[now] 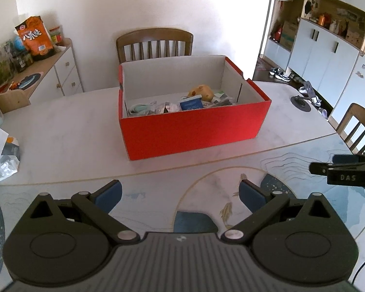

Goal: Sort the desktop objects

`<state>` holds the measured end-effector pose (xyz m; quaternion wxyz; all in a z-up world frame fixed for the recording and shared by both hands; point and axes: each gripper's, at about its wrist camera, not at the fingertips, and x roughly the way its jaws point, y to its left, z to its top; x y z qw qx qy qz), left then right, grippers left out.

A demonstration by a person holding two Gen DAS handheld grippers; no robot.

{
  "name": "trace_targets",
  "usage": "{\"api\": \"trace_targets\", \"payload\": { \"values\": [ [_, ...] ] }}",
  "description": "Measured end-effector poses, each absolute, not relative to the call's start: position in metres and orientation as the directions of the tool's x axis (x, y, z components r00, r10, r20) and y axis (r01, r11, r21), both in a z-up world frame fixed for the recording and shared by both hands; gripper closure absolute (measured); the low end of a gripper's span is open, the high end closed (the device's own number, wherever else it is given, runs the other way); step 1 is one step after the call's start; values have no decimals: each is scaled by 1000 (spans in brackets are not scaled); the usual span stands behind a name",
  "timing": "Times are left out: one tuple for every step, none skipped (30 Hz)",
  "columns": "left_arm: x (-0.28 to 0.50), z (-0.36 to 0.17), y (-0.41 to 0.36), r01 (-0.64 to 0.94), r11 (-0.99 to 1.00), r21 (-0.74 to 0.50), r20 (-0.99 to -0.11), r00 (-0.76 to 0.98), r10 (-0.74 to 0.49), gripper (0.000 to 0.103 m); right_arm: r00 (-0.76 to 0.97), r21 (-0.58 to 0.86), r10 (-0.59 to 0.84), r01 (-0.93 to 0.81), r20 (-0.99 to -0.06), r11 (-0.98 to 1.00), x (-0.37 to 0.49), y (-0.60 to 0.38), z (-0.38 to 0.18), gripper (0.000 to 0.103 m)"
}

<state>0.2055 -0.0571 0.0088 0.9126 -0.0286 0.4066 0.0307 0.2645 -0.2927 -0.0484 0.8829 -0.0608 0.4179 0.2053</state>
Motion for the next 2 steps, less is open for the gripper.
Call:
{"api": "trace_targets", "payload": {
  "values": [
    [206,8,-57,-80,996,-27,-745,666,34,0,573,50,288,-394,-768,918,268,-299,-56,31],
    [206,8,-56,-81,996,-28,-747,664,33,0,576,34,261,-374,-775,927,272,-306,-63,31]
  ]
}}
